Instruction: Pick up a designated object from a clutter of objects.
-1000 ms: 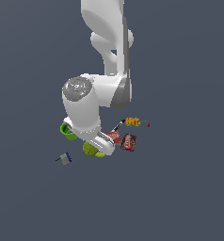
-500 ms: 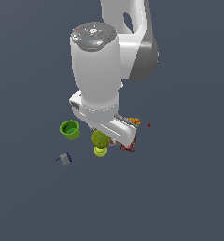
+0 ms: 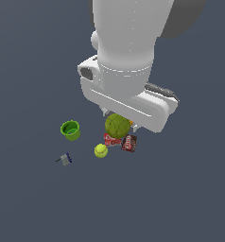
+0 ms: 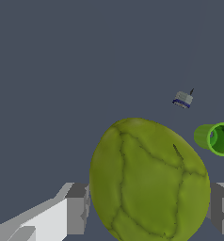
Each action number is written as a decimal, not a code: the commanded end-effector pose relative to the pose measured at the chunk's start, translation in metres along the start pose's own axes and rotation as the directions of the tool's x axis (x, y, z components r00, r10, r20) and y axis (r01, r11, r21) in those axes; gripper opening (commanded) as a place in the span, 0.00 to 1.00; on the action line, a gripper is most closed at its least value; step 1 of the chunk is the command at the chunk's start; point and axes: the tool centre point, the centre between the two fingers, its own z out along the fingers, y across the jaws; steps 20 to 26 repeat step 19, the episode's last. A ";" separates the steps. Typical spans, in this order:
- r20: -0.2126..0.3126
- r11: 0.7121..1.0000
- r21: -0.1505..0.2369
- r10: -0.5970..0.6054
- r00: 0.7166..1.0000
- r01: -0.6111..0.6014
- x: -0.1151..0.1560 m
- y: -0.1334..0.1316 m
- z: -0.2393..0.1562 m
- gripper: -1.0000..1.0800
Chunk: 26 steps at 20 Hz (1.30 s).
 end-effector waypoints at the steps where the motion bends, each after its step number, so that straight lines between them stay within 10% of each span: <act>1: 0.000 1.000 0.001 0.000 1.000 0.000 -0.002 -0.010 -0.021 0.00; 26: 0.000 1.000 0.002 -0.001 1.000 0.001 -0.005 -0.038 -0.072 0.00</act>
